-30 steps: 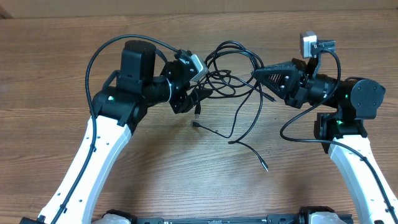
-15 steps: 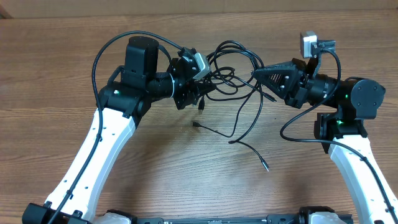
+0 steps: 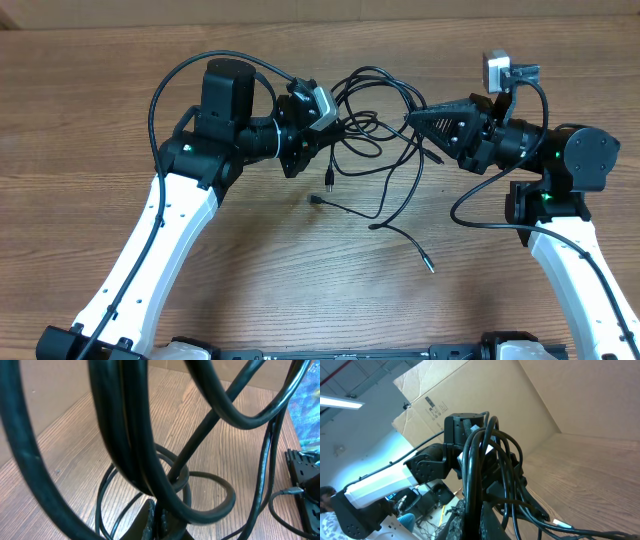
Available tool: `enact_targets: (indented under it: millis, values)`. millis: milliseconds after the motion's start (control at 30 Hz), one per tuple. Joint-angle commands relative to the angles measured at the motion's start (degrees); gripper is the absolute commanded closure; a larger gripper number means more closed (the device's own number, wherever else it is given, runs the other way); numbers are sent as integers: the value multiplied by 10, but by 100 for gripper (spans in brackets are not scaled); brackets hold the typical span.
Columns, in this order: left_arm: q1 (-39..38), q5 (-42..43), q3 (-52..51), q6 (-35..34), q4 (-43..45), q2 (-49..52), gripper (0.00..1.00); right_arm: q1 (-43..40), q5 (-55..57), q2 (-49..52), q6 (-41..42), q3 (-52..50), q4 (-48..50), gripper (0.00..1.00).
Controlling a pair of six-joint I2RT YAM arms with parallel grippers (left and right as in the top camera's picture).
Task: Untangle cables
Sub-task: 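Open the left gripper, drop the cables, and withdraw it leftward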
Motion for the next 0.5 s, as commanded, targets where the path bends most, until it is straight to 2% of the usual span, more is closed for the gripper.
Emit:
enact_targets:
  millis: [0, 100, 333, 467]
  values:
    - [5, 12, 6, 0, 1, 6, 96, -2, 0, -11, 4, 7, 6, 96]
    - [17, -9, 6, -66, 7, 6, 96, -2, 0, -11, 4, 7, 6, 96]
    - [78, -146, 6, -312, 6, 6, 96, -2, 0, -11, 4, 7, 6, 96]
    - [110, -161, 6, -417, 1, 6, 96, -2, 1, -11, 4, 7, 6, 96]
